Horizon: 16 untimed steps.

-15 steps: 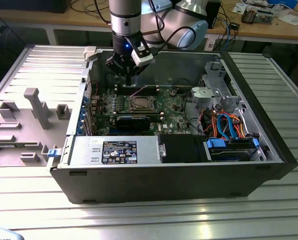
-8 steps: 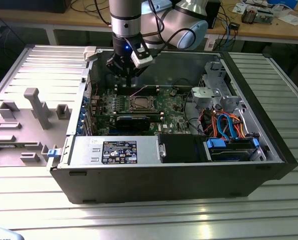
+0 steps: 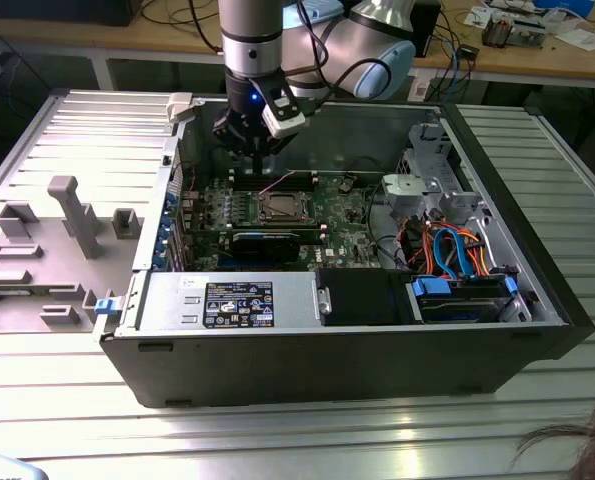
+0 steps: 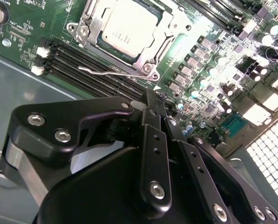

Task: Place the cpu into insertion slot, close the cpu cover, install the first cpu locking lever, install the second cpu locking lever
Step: 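Install the first cpu locking lever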

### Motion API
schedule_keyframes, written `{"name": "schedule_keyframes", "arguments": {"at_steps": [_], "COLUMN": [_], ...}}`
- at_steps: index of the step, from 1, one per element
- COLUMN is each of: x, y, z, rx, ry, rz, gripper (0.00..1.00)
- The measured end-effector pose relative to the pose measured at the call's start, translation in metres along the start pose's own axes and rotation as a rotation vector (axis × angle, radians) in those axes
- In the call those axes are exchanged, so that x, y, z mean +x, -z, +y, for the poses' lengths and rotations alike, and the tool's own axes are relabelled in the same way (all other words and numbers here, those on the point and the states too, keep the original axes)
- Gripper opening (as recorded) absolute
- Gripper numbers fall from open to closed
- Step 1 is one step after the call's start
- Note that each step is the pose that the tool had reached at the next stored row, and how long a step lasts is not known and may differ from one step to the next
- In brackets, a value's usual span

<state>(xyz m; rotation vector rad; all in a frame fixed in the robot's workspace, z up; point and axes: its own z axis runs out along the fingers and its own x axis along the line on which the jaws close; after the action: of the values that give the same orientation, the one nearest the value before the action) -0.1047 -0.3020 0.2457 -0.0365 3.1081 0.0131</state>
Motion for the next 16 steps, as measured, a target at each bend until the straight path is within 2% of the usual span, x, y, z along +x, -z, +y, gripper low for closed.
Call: {"name": "schedule_keyframes", "arguments": {"at_steps": [16], "x": [-0.0029], "y": [-0.0038], "z": [0.0000], "rx": [-0.0001], "ry": [0.000], "rz": [0.0000], "gripper": [0.11]}}
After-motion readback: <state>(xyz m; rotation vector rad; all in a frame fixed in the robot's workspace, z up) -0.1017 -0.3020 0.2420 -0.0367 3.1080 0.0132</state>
